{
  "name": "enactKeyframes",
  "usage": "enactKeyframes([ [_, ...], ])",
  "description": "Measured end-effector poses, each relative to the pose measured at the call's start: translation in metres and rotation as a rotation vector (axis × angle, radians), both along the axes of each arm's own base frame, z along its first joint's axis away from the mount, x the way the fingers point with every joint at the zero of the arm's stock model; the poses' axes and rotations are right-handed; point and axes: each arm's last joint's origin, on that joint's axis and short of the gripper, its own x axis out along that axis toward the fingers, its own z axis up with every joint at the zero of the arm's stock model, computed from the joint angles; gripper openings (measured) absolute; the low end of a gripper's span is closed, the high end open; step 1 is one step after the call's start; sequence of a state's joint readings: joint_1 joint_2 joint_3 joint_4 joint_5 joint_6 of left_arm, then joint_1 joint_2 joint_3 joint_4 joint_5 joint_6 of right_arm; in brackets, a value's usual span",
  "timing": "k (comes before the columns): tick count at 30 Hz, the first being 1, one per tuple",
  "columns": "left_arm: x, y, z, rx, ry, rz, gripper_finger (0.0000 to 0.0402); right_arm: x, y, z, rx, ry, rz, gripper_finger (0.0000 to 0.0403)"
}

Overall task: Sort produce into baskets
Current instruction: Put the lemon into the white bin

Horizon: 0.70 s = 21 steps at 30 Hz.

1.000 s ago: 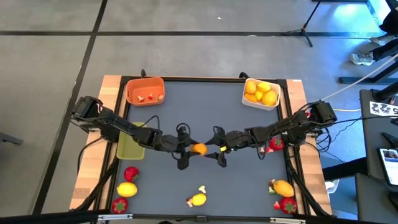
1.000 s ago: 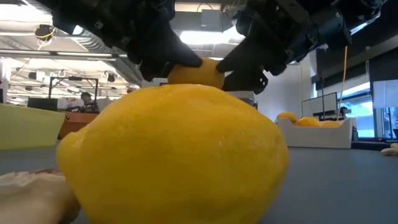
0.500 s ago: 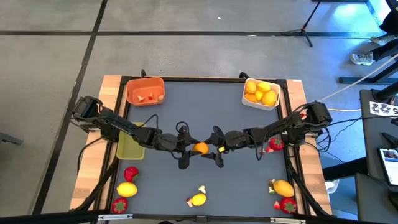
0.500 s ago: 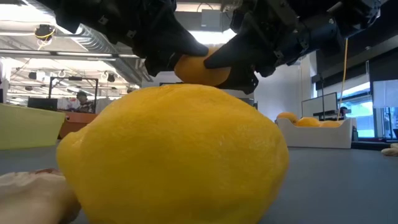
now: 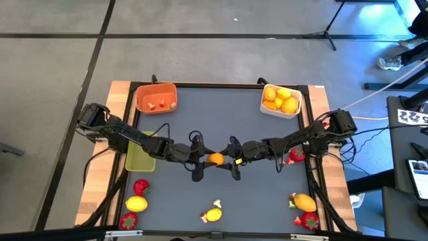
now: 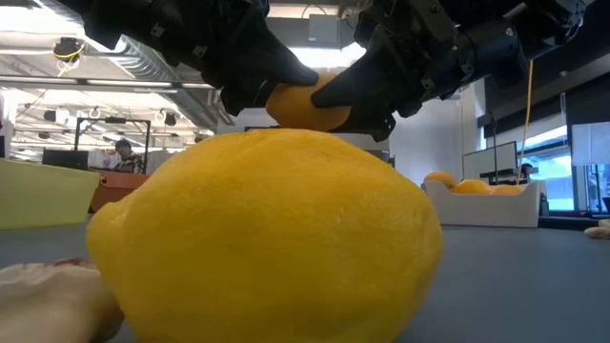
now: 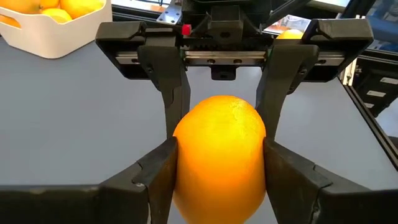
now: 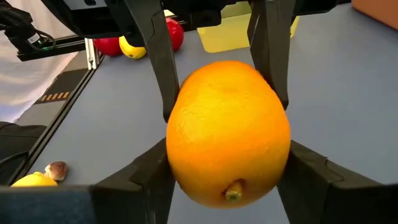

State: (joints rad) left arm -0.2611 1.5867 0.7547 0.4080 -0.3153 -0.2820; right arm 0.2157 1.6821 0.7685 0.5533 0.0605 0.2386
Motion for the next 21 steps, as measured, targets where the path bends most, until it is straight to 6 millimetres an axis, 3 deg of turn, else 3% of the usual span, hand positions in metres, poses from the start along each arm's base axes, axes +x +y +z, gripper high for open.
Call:
enactKeyframes([
  [21,0.0001,0.0002,-0.0001,-0.008,0.000,0.000,0.0227,0.0003,0.0005,0.0009,0.000,-0.009,0.017,0.0221],
])
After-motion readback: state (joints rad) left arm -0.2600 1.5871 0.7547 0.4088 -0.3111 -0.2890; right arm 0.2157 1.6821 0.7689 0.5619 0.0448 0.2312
